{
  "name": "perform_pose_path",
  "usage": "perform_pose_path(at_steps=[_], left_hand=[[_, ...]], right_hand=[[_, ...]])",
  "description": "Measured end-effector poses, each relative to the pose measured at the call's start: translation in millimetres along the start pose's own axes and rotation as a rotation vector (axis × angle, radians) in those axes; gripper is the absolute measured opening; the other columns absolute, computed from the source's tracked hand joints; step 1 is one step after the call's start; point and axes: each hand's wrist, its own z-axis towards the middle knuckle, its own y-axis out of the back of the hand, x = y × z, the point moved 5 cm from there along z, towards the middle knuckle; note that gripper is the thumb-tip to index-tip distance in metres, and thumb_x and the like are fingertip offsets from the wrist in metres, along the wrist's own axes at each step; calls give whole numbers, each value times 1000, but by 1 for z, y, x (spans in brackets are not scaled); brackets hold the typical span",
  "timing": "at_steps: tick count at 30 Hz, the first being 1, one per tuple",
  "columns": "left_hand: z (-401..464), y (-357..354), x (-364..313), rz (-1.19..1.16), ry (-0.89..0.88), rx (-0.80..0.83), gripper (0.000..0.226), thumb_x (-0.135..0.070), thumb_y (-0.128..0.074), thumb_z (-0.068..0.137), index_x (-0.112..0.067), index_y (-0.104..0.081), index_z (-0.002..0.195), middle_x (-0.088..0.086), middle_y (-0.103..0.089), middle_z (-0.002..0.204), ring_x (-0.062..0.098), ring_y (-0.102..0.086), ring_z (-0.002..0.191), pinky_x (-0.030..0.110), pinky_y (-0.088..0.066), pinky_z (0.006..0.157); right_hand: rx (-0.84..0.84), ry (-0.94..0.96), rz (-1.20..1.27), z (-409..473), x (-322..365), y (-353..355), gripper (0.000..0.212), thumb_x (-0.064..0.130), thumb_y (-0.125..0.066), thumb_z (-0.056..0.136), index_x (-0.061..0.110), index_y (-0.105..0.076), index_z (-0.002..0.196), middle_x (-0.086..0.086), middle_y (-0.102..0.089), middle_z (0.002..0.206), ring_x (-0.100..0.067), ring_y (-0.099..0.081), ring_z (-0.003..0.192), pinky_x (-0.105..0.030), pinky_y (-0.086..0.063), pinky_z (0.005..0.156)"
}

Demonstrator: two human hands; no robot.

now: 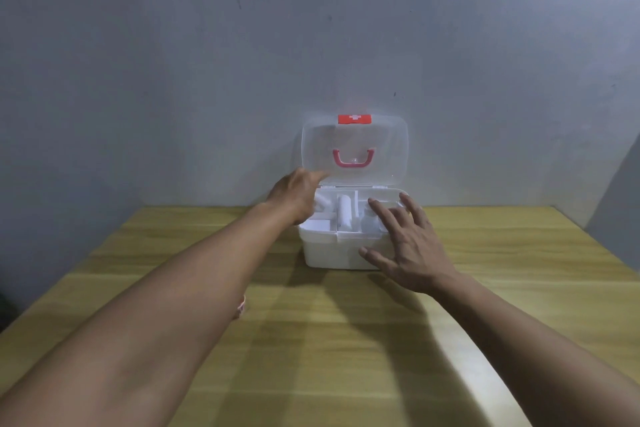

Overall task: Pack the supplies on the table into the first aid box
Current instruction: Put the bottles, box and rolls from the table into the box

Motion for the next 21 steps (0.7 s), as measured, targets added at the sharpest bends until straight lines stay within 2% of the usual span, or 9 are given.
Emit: perform_pose_path(at_steps=[2,4,7,12,15,17,18,21], left_hand=[[-10,10,11,-54,46,-22,57,-4,-66,83,-20,-51,136,12,-59,132,33,-56,119,41,-49,96],[-24,20,25,-107,108,-22,39,-15,-70,80,-13,-63,119,9,-66,119,30,-61,107,39,-51,91],[-48,21,51,-117,191,111,35,-24,-79,74,-12,-69,105,6,-70,108,24,-63,98,35,-51,89],[-93,3,87,-109,302,462,56,-30,-80,75,-11,-62,124,11,-62,127,26,-59,112,33,-47,93],[-116,-11,97,-146,363,592,76,-36,-83,70,-16,-52,136,12,-54,138,29,-56,119,37,-46,99],[-125,-18,97,-158,371,628,84,-35,-87,64,-17,-50,137,10,-62,128,26,-59,110,35,-48,95],[-128,-20,96,-157,363,621,81,-31,-88,63,-17,-52,135,8,-67,115,22,-60,100,31,-49,88],[-134,-24,95,-127,368,538,55,-15,-87,61,-18,-67,112,-2,-67,87,18,-64,79,25,-49,68]], right_hand=[[1,-3,-10,0,0,0,84,75,-34,81,35,-8,150,-4,-44,139,-26,-1,147,-44,-15,120],[2,-3,-6,0,0,-1,84,75,-35,81,34,-9,150,-5,-45,137,-26,-2,147,-44,-15,119],[-1,-5,4,0,1,-1,85,75,-34,79,33,-11,150,-7,-46,136,-27,-5,146,-45,-18,118],[10,-15,-5,-1,3,2,89,78,-30,76,32,-12,150,-9,-46,138,-27,-6,146,-45,-19,117],[13,-18,-5,-2,4,3,90,78,-30,75,32,-13,150,-10,-46,138,-27,-6,145,-45,-19,117],[8,-20,-13,-2,3,3,90,79,-29,75,31,-13,150,-10,-47,135,-28,-8,145,-44,-20,117],[7,-20,-17,-2,3,3,90,79,-29,74,31,-13,150,-10,-48,134,-28,-8,145,-44,-20,117],[7,-18,-22,-1,3,3,90,78,-30,75,32,-13,150,-10,-49,133,-28,-9,145,-44,-20,116]])
